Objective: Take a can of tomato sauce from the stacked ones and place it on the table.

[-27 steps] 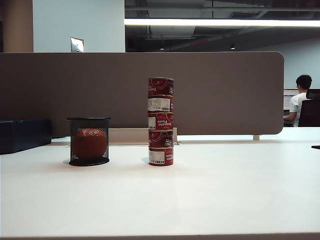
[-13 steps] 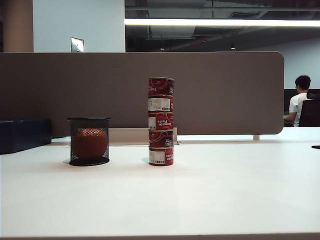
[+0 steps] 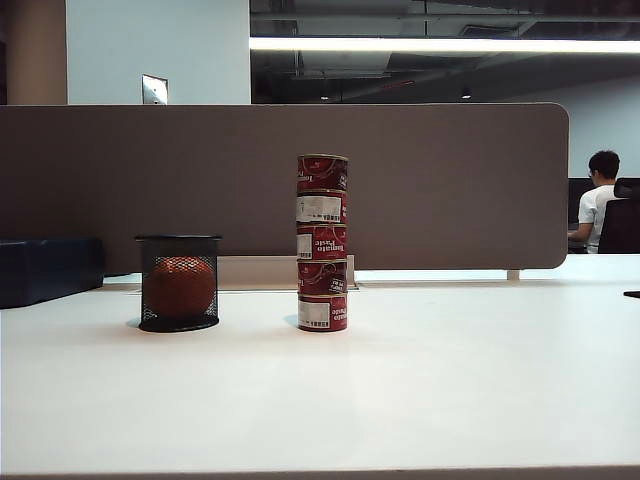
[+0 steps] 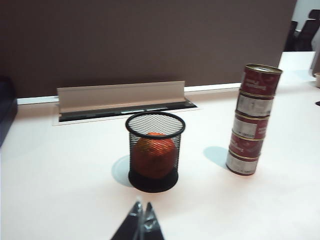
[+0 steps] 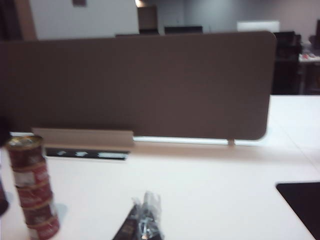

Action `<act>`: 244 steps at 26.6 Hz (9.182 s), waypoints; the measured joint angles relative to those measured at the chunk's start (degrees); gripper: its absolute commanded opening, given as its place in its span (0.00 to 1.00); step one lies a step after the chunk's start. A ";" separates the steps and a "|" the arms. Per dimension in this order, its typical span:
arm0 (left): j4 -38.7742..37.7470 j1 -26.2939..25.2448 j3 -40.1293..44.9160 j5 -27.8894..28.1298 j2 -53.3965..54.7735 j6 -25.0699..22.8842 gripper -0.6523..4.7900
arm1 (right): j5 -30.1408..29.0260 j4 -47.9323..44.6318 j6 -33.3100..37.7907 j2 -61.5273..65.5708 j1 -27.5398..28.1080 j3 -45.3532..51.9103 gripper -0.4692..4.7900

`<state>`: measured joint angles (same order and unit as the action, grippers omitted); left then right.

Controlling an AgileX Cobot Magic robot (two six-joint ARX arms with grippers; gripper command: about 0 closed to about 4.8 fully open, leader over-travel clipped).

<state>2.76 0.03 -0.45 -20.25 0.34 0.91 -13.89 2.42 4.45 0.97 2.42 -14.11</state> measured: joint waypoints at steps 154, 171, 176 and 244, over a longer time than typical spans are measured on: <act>-1.95 0.00 -0.02 -0.24 0.00 0.00 0.11 | -8.15 6.43 10.49 104.59 -29.97 -68.50 0.70; -1.95 0.00 -0.02 -0.24 0.00 0.00 0.11 | -8.13 6.45 10.49 104.54 -29.94 -68.50 0.70; -1.97 0.00 -0.02 -0.24 0.00 0.00 0.11 | -8.13 6.69 10.49 104.24 -29.97 -68.48 0.70; -1.95 0.00 -0.02 -0.22 -0.02 0.00 0.11 | -7.78 8.17 9.16 99.76 -29.44 -68.35 0.58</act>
<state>0.82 0.03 -0.47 -20.47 0.32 0.91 -21.67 10.59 13.61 100.73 -27.03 -82.46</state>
